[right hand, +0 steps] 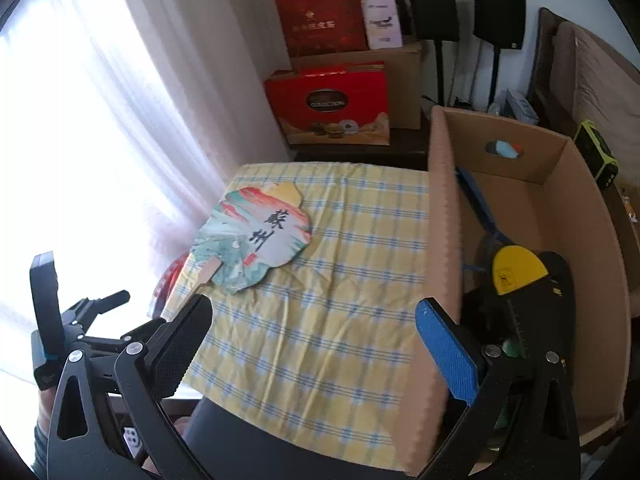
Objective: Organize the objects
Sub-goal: 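Move both tools back over the table toward the paper fan, then close the left gripper on the fan's wooden handle while the right gripper grips it too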
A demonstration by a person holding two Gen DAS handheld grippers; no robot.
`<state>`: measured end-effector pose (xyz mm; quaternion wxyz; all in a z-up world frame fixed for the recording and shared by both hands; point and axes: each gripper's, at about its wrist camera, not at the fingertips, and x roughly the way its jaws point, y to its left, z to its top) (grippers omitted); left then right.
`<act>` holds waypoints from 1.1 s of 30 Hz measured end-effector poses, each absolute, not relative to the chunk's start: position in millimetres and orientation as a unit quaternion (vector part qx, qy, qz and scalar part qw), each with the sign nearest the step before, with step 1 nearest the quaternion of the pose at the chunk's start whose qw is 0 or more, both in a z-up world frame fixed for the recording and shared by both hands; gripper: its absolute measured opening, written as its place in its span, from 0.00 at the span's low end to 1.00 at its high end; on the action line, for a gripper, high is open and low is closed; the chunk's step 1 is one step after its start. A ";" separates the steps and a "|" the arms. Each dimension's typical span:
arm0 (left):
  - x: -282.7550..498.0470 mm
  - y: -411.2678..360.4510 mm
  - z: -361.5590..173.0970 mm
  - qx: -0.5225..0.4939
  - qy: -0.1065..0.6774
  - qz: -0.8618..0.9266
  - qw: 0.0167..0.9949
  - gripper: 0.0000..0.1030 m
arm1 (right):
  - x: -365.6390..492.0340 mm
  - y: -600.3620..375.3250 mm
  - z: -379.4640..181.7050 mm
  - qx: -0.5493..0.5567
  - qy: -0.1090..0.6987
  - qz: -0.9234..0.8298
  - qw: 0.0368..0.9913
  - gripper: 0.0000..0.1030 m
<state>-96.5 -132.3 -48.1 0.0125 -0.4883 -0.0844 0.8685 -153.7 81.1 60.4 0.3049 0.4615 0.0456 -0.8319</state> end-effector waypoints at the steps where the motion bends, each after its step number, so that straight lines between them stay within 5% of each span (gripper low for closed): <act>1: -94.3 -135.6 -51.3 -0.489 -0.084 0.868 0.010 1.00 | -152.7 78.0 58.4 0.462 0.046 -0.831 0.307 1.00; 11: -78.9 -155.0 -82.9 -0.498 -0.061 0.865 -0.003 0.87 | -143.1 48.7 19.0 0.495 0.018 -0.801 0.337 0.99; 19: -68.1 -171.4 -104.0 -0.501 -0.072 0.863 0.001 0.64 | -130.1 36.3 -5.4 0.510 -0.012 -0.783 0.357 0.99; 25: -76.8 -165.2 -107.6 -0.492 -0.066 0.868 0.013 0.60 | -131.1 33.9 -17.8 0.524 -0.021 -0.774 0.355 0.98; 33: -88.3 -147.5 -122.2 -0.503 -0.027 0.864 0.012 0.22 | -132.8 32.3 -28.6 0.538 -0.036 -0.761 0.361 0.96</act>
